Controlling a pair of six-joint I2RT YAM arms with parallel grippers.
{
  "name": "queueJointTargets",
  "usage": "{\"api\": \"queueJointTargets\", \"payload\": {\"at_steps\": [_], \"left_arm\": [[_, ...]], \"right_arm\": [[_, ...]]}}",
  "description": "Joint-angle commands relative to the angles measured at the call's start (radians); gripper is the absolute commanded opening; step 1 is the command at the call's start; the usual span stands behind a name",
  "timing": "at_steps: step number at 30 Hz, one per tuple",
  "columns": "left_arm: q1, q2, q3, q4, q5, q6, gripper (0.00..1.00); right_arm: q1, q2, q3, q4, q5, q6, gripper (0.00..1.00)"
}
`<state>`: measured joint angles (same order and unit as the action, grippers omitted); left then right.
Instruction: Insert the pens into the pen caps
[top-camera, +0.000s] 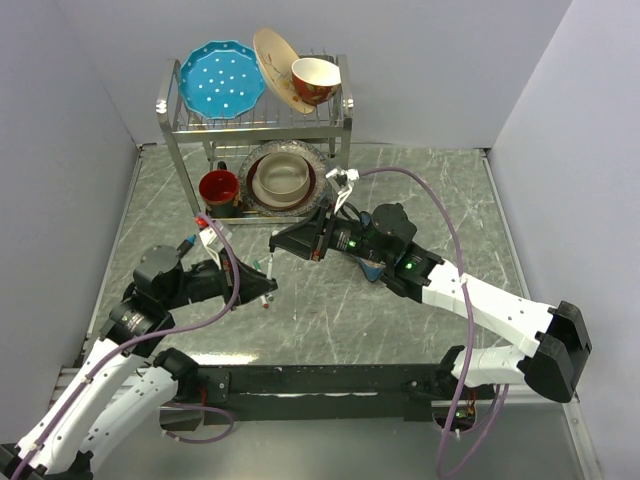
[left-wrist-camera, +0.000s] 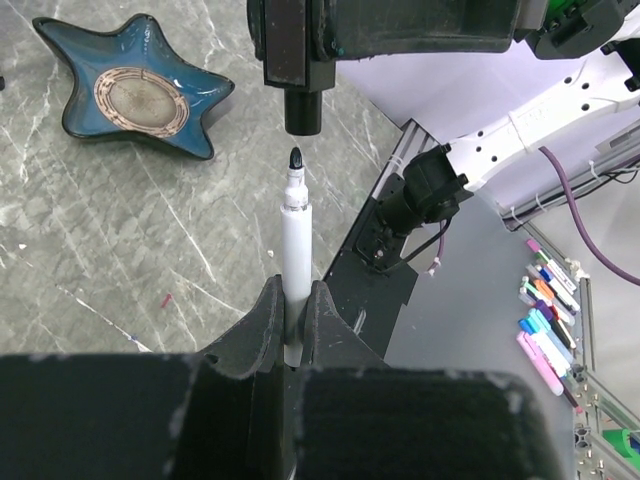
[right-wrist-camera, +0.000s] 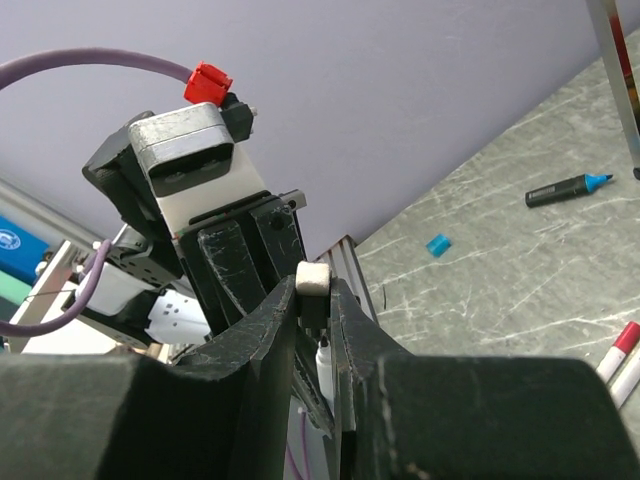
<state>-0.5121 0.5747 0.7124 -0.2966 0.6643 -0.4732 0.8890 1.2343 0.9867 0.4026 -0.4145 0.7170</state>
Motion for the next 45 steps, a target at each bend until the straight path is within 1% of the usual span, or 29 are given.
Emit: {"api": "queueJointTargets", "payload": {"at_steps": [1, 18, 28, 33, 38, 39, 45], "left_arm": [[0.001, -0.01, 0.001, 0.039, -0.011, 0.007, 0.01], [0.001, -0.007, 0.004, 0.034, -0.038, 0.002, 0.01], [0.001, 0.031, 0.024, 0.031, -0.103, -0.001, 0.01], [0.001, 0.06, 0.032, 0.04, -0.111, -0.012, 0.01], [0.001, 0.065, 0.045, 0.043, -0.23, -0.036, 0.01], [0.001, 0.066, 0.048, 0.05, -0.274, -0.039, 0.01], [0.001, 0.114, 0.084, 0.076, -0.362, -0.028, 0.01]], "right_arm": [[-0.004, -0.009, 0.0, 0.035, -0.024, -0.004, 0.0], [-0.001, -0.019, -0.04, 0.035, -0.038, -0.002, 0.0], [0.054, -0.016, -0.19, 0.094, -0.07, 0.039, 0.0], [0.079, -0.007, -0.21, 0.09, -0.073, 0.038, 0.0], [0.111, 0.002, -0.24, 0.094, -0.067, 0.059, 0.0], [0.117, 0.01, -0.246, 0.097, -0.066, 0.065, 0.0], [0.177, 0.008, -0.306, 0.102, -0.043, 0.075, 0.0]]}}
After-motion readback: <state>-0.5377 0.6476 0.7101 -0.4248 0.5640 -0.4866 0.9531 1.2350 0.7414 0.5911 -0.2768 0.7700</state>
